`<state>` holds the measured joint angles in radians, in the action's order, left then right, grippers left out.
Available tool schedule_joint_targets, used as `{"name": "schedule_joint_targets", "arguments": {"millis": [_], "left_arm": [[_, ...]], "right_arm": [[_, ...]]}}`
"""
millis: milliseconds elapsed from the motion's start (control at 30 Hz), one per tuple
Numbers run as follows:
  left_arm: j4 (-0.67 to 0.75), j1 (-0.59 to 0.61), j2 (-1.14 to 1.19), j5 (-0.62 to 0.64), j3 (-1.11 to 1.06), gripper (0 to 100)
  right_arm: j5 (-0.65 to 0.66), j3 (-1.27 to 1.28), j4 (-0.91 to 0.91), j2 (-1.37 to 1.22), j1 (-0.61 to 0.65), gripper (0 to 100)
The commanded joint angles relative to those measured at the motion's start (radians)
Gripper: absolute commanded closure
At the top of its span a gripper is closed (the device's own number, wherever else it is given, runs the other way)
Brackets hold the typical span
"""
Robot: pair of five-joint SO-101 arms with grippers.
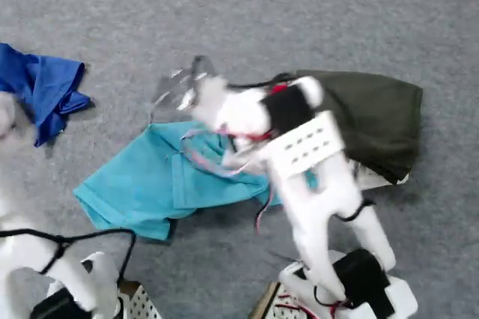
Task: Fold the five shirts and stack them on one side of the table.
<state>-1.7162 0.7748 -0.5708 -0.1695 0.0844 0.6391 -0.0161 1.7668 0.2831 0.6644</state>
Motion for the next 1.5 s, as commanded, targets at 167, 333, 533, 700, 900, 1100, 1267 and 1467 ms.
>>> {"name": "schedule_joint_targets", "arguments": {"millis": [167, 333, 533, 700, 900, 1100, 1267, 1467], "left_arm": [[0.295, 0.316, 0.002, -0.16, -0.482, 78], [0.364, 0.338, 0.002, -0.173, -0.563, 78], [0.428, 0.338, 0.002, -0.173, -0.631, 78], [0.427, 0.345, 0.002, -0.173, -0.634, 78], [0.431, 0.4, 0.005, -0.173, -0.629, 78], [0.463, 0.417, 0.002, -0.178, -0.628, 78], [0.459, 0.416, 0.002, -0.209, -0.626, 78], [0.46, 0.416, 0.002, -0.209, -0.626, 78]], "right_arm": [[-0.083, 0.079, -0.17, -0.242, 0.211, 91.7], [-0.161, 0.007, -0.21, -0.414, 0.223, 87.5], [-0.354, -0.206, -0.127, -0.61, 0.251, 87.5], [-0.45, -0.346, -0.021, -0.745, 0.302, 87.5], [-0.514, -0.36, 0.011, -0.782, 0.32, 80.0], [-0.516, -0.286, 0.008, -0.78, 0.321, 74.9], [-0.517, -0.282, -0.002, -0.783, 0.377, 74.9], [-0.557, -0.266, -0.037, -0.843, 0.4, 74.9]]}}
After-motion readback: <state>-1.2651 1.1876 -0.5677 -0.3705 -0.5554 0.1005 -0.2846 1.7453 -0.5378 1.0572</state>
